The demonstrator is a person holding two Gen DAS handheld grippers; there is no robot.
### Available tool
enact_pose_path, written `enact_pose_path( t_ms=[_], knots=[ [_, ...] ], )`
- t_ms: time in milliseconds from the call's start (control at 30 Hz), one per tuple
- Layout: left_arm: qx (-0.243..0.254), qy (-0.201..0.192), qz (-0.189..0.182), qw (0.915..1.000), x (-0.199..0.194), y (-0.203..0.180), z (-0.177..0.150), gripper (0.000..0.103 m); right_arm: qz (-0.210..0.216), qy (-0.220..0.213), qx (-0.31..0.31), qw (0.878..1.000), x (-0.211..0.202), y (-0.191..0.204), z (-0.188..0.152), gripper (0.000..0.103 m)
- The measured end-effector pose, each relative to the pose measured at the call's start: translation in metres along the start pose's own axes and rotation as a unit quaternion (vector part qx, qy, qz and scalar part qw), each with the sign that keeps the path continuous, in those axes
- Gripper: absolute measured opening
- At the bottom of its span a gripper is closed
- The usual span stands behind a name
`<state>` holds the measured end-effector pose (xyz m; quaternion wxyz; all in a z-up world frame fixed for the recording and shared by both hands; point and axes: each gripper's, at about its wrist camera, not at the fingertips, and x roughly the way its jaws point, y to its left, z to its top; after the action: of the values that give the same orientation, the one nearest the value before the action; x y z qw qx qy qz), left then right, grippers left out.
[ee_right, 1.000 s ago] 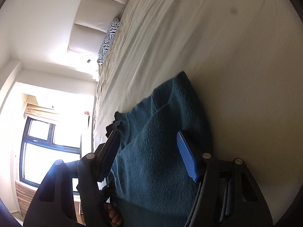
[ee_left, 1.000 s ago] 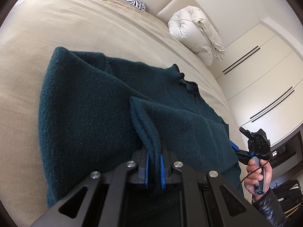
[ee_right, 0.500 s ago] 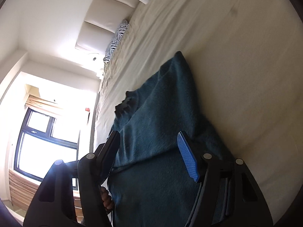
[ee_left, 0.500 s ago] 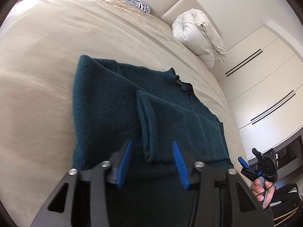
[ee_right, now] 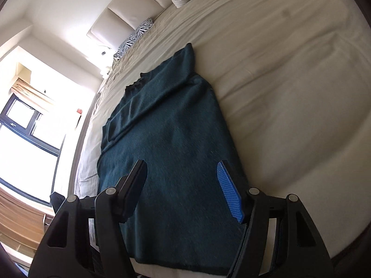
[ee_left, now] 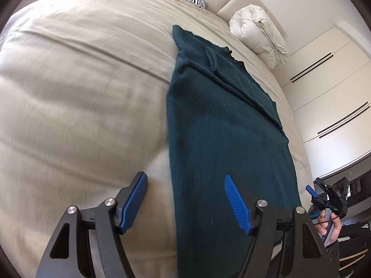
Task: Fold small clothes
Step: 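Open the left tool and release the sleeve onto the folded sweater, then grasp the sweater hem with both tools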
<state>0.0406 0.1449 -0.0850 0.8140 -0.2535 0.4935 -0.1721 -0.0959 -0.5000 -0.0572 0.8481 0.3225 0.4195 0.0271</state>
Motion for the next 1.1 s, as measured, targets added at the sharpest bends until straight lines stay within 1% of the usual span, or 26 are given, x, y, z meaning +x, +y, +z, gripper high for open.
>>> enact_pose_path(
  t_ms=[33,133,233,333,533,733,933,1033,1100],
  knots=[
    [0.002,0.0,-0.001,1.0,-0.006,-0.001,-0.01,0.071,-0.011,0.003,0.003,1.0,-0.006,-0.008,-0.007,0.063],
    [0.006,0.008,-0.006,0.9999,-0.018,-0.003,-0.027,0.071,-0.022,0.009,0.011,1.0,-0.015,-0.02,-0.02,0.062],
    [-0.011,0.017,-0.025,0.9995,-0.02,0.0,-0.037,0.071,-0.04,0.027,0.012,0.999,-0.019,-0.027,-0.032,0.062],
    [-0.012,0.025,-0.024,0.9993,-0.018,0.0,-0.043,0.071,-0.049,0.048,0.016,0.998,-0.017,-0.032,-0.044,0.062],
    [-0.014,0.052,-0.038,0.9978,-0.014,-0.006,-0.054,0.07,-0.035,0.055,0.03,0.997,-0.024,-0.042,-0.058,0.062],
    [-0.022,0.076,-0.044,0.9959,-0.015,-0.004,-0.066,0.068,-0.024,0.055,0.038,0.997,-0.017,-0.038,-0.054,0.062],
    [-0.029,0.094,-0.049,0.994,-0.012,-0.005,-0.068,0.064,-0.015,0.055,0.044,0.997,-0.022,-0.043,-0.057,0.061],
    [-0.042,0.096,-0.053,0.9931,-0.009,-0.002,-0.067,0.054,-0.018,0.054,0.045,0.997,-0.028,-0.044,-0.058,0.059],
    [-0.055,0.099,-0.057,0.992,-0.008,0.001,-0.067,0.041,-0.019,0.054,0.047,0.997,-0.031,-0.046,-0.058,0.059]
  ],
)
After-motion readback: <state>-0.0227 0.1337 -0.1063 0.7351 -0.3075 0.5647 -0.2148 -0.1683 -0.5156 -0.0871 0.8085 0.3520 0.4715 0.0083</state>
